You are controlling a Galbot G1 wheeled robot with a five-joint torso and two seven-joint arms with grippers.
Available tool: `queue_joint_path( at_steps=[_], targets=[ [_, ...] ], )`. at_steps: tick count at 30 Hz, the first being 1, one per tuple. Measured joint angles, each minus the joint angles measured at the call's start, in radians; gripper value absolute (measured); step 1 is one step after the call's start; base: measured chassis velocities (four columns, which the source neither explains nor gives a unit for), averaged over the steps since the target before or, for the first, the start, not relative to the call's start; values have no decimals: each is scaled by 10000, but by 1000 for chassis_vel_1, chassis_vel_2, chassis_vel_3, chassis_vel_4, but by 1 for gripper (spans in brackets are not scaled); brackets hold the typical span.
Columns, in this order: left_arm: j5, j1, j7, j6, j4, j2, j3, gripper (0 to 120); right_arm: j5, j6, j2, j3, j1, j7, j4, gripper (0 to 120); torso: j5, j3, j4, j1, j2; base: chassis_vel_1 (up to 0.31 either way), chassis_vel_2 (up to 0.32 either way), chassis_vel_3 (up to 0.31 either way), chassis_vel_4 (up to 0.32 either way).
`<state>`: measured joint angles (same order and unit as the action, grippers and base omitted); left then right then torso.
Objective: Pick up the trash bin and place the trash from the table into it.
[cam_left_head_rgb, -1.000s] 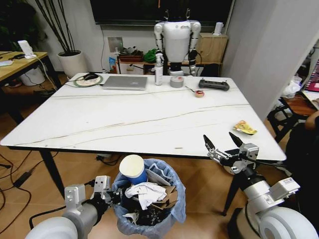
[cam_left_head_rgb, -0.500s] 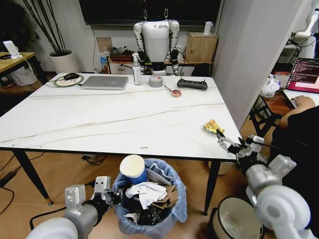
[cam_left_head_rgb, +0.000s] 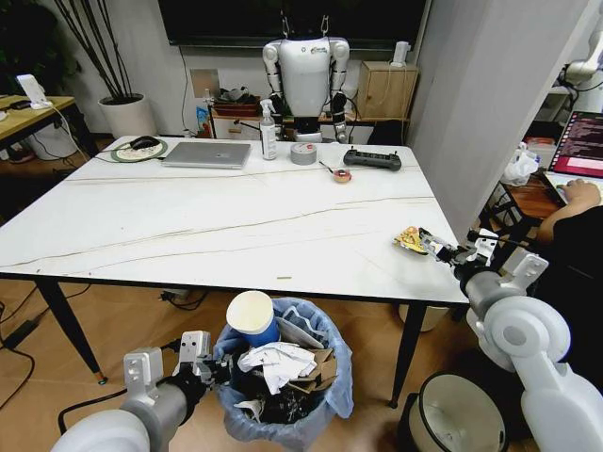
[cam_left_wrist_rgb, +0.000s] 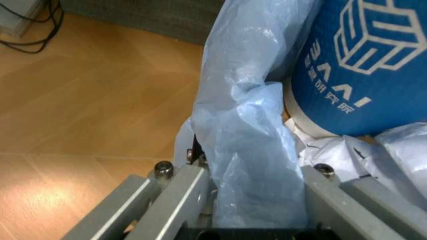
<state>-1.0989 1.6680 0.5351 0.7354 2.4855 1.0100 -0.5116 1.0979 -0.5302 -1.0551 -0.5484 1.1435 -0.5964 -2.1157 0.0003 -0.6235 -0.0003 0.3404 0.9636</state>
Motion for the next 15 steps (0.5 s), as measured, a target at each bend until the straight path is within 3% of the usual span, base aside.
queue_joint_path(
  at_steps=[15],
  targets=[
    [25,-8,-14,0,-71,-22,23,2,112,-411,153,124,171,-344,208,99,-2,1,2,0,2,0,0,0,0]
  ],
)
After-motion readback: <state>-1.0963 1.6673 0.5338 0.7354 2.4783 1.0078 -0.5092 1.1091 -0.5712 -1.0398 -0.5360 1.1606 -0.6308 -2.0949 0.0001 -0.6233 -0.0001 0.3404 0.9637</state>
